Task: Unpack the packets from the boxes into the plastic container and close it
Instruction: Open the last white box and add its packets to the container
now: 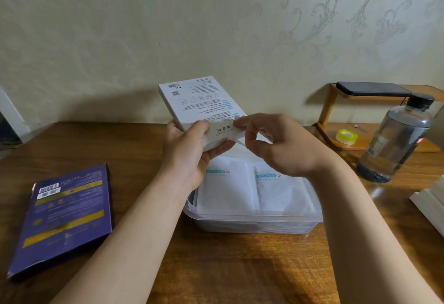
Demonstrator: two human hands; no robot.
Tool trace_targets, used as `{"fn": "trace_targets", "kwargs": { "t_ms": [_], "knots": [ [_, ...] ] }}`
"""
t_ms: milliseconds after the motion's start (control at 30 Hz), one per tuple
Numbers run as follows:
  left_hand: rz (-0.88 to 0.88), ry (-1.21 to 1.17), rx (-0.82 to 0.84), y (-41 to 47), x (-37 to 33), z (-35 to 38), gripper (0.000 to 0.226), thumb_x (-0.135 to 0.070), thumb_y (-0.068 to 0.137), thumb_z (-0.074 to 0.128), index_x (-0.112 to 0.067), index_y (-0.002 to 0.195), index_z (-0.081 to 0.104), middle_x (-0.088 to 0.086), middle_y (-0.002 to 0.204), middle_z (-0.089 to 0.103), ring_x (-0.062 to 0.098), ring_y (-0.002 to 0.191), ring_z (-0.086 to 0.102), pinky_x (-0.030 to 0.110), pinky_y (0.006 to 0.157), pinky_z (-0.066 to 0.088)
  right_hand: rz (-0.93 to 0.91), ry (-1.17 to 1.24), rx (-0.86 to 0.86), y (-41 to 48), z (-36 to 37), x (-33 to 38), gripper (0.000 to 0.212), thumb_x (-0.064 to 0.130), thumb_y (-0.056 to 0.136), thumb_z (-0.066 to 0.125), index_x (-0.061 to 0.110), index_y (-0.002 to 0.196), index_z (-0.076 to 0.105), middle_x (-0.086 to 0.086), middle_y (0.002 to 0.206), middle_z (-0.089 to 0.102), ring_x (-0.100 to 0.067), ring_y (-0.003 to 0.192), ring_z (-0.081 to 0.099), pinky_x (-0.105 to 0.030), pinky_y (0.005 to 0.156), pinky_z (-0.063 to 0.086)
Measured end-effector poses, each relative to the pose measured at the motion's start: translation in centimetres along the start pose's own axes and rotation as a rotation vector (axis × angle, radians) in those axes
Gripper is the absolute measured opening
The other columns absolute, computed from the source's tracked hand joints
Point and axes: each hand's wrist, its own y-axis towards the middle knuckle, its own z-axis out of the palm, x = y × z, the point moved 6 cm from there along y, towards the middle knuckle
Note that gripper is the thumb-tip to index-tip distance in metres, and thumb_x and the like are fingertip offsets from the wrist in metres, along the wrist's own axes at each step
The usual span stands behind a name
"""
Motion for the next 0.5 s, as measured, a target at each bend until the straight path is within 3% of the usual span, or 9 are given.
{"fn": "trace_targets", "kwargs": {
  "t_ms": [300, 433, 500],
  "knots": [
    [-0.032, -0.055, -0.028, 0.1, 0.3, -0.2, 0.034, 0.005, 0.098, 0.055, -0.012, 0.127, 0.058, 0.016, 0.112, 0.074, 0.029, 0.081, 0.078, 0.038, 0.06, 0.062, 0.006, 0.066, -0.013, 0.1, -0.2, -0.3, 0.016, 0.003, 0.089, 0.059, 0.014, 0.079, 0.063, 0.005, 0.13, 0.065, -0.006, 0.124, 0.056, -0.033, 0.109, 0.045],
    [-0.009, -0.083, -0.026, 0.3, -0.2, -0.2, 0.035, 0.006, 0.097, 0.054, -0.008, 0.129, 0.056, 0.02, 0.115, 0.073, 0.033, 0.082, 0.077, 0.04, 0.061, 0.062, 0.161, 0.227, -0.473, 0.3, -2.5, -1.3, 0.007, 0.023, 0.085, 0.062, 0.016, 0.084, 0.065, -0.002, 0.091, 0.074, -0.024, 0.088, 0.071, -0.05, 0.081, 0.06],
    [0.0, -0.088, -0.011, 0.3, -0.5, -0.1, 0.035, 0.006, 0.098, 0.054, -0.009, 0.13, 0.055, 0.018, 0.115, 0.074, 0.034, 0.082, 0.077, 0.041, 0.062, 0.062, 0.347, 0.352, -0.567, 0.2, -2.4, -2.3, 0.012, 0.028, 0.091, 0.061, 0.016, 0.094, 0.061, -0.01, 0.091, 0.071, -0.026, 0.08, 0.072, -0.05, 0.073, 0.062]
  ]
}}
